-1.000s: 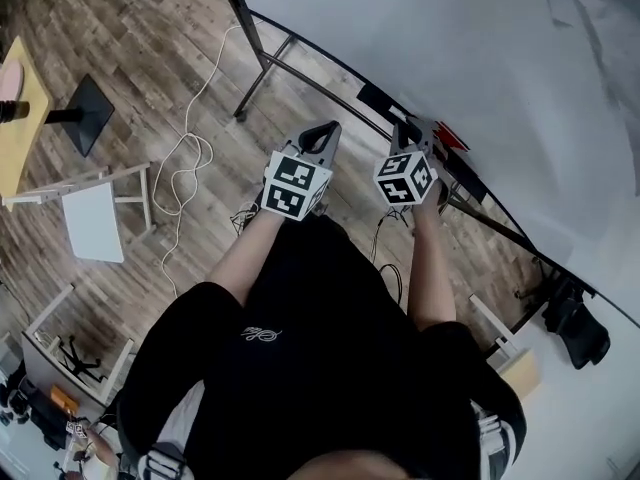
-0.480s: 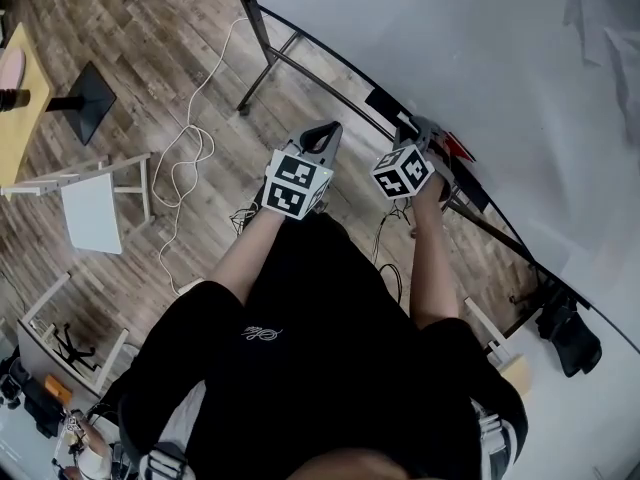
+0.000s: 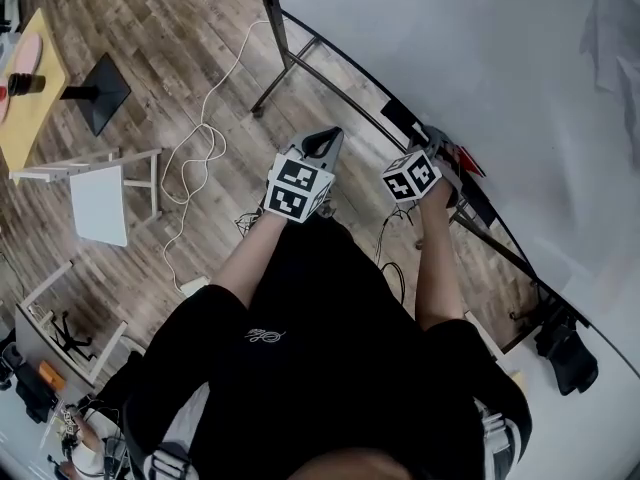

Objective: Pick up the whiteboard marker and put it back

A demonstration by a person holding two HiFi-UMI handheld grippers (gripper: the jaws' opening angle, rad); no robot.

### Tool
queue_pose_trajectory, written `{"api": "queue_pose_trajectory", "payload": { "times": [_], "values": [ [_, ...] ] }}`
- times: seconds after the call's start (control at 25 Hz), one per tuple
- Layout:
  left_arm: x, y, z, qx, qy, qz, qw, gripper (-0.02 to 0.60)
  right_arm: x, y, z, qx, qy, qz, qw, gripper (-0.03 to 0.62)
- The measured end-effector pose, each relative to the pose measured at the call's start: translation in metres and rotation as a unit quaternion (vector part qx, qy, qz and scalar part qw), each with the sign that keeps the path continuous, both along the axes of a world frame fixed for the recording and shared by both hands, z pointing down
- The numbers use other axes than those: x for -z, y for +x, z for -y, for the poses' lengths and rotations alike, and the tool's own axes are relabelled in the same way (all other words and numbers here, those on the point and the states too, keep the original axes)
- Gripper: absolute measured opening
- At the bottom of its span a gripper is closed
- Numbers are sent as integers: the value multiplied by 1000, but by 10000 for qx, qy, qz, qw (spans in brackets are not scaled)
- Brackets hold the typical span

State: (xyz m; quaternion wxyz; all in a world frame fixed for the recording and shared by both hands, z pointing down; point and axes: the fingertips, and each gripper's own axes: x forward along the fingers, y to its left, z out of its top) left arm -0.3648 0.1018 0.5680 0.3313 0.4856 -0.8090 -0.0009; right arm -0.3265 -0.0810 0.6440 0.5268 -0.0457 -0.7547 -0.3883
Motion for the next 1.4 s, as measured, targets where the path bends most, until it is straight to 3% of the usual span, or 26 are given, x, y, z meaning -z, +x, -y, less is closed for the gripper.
{"api": "queue_pose_trajectory", "payload": {
  "times": [0.28, 0.56, 0.76, 0.92, 1.24, 1.32, 1.4],
  "values": [
    [5, 1, -6, -27, -22, 15, 10000, 8, 8, 0, -6, 15, -12, 214, 9998, 57],
    [13, 8, 3, -223, 22, 135, 9997, 8, 35, 1, -13, -209, -410, 950, 9944, 55],
    [27, 18, 15, -417, 91, 260, 9987, 8, 70, 6, -21, -324, -773, 1750, 9810, 55],
    [38, 33, 27, -522, 166, 374, 9978, 8, 99, 19, -27, -296, -1028, 2422, 9643, 55],
    [63, 56, 52, -815, 359, 721, 9934, 8, 146, 59, -29, -623, -1591, 3569, 9184, 55],
    [70, 62, 57, -856, 423, 804, 9922, 8, 159, 70, -28, -774, -1850, 3840, 9013, 55],
    [77, 70, 63, -927, 507, 882, 9905, 8, 173, 81, -28, -985, -2238, 4167, 8755, 55]
  ]
}}
